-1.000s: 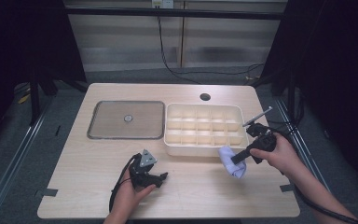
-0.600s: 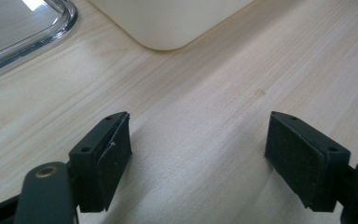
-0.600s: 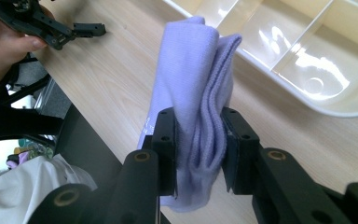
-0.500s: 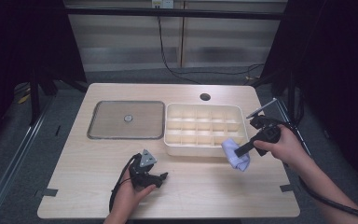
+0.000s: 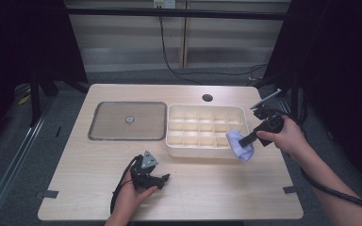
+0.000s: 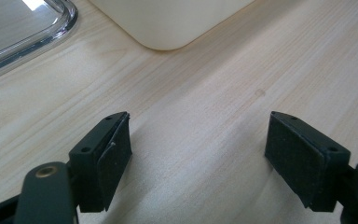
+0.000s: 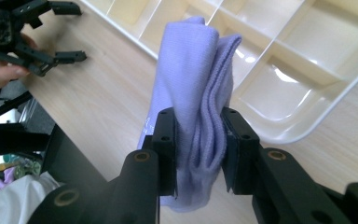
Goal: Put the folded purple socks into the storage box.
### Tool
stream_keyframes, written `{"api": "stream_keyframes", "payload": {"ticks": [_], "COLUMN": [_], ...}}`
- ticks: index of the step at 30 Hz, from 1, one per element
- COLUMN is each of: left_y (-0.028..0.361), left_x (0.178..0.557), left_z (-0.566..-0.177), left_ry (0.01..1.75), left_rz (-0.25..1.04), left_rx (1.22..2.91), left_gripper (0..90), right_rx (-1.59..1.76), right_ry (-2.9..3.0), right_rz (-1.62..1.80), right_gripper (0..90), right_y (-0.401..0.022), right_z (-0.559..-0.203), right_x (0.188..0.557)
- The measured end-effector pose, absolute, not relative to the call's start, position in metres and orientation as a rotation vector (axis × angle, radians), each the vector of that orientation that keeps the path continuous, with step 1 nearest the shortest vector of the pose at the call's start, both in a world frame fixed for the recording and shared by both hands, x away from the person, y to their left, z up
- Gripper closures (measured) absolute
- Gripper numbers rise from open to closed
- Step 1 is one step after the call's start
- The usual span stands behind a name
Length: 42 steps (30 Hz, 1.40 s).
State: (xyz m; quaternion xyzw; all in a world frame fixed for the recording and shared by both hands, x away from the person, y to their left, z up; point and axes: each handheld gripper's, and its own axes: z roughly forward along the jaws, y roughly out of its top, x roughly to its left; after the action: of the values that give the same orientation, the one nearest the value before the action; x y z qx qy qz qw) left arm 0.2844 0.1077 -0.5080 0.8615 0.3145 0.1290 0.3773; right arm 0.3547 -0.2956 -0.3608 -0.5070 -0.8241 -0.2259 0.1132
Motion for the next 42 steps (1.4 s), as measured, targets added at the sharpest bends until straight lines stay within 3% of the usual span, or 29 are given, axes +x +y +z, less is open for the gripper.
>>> {"api": "stream_keyframes", "payload": {"ticks": [42], "left_y": [0.108], "left_x": [0.284], "left_z": [-0.508], "left_ry": [0.804], "left_rz": [0.330], "left_rx": [2.202], "left_gripper": [22.0], "right_rx": [-1.697], "right_ry": [-2.434], "right_rz": [-0.539], "right_gripper": [69.8], "right_y": [-0.308], "right_z": [-0.398], "right_x": [0.405]}}
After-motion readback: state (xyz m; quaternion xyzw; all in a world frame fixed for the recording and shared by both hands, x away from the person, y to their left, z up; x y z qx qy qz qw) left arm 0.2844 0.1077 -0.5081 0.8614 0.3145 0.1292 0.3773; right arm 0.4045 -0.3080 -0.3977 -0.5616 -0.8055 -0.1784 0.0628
